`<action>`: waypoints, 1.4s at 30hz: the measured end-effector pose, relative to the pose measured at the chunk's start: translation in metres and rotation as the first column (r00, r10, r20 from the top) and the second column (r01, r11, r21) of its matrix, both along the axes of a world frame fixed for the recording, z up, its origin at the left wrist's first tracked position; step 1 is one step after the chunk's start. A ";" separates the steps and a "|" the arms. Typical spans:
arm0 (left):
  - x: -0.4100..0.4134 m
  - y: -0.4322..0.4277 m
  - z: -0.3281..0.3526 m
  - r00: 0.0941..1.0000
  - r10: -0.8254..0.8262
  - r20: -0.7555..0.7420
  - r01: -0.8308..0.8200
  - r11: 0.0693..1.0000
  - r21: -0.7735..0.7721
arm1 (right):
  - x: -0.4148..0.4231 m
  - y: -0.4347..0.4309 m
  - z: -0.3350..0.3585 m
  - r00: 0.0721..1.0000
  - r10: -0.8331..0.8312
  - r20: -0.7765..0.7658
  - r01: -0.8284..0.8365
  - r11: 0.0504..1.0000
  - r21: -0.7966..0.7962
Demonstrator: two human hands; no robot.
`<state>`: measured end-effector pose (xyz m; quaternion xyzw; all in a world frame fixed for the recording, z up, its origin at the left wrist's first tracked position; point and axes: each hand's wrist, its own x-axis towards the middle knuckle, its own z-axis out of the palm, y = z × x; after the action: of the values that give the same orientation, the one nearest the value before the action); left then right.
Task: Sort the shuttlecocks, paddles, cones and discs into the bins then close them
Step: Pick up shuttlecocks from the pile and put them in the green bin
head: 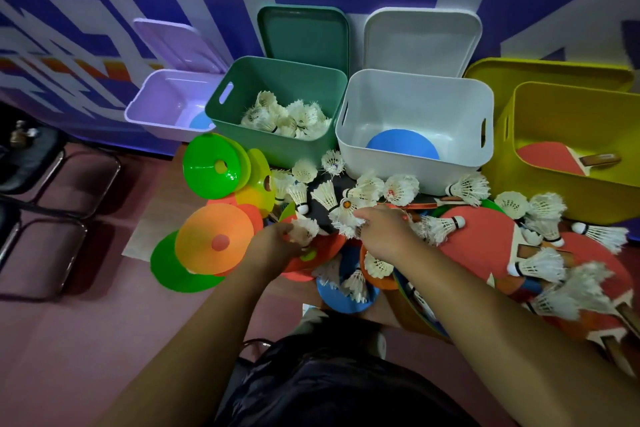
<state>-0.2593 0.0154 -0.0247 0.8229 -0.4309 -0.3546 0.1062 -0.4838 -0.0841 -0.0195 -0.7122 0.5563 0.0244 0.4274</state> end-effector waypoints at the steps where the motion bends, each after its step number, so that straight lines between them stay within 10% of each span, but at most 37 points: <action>1: 0.005 0.002 0.002 1.000 0.015 0.022 -0.015 1.000 -0.026 | 0.002 0.000 0.000 1.000 0.002 -0.009 -0.002 1.000 0.007; 13: 0.052 0.005 0.034 0.975 0.211 -0.068 -0.221 0.909 -0.353 | 0.043 -0.007 0.029 0.963 -0.183 0.200 0.211 0.970 -0.125; 29: 0.164 -0.105 0.076 0.930 0.085 -0.357 -0.272 0.814 -0.513 | 0.138 -0.067 0.073 0.899 -0.320 0.298 0.395 0.887 -0.238; 42: 0.261 -0.169 0.073 0.902 0.120 -0.416 -0.311 0.848 -0.430 | 0.227 -0.137 0.091 0.874 -0.349 0.338 0.456 0.829 -0.323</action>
<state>0.0015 -0.1535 0.0485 0.7304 -0.3809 -0.3703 0.4292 -0.2572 -0.2215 0.0718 -0.6454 0.6258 -0.2743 0.3414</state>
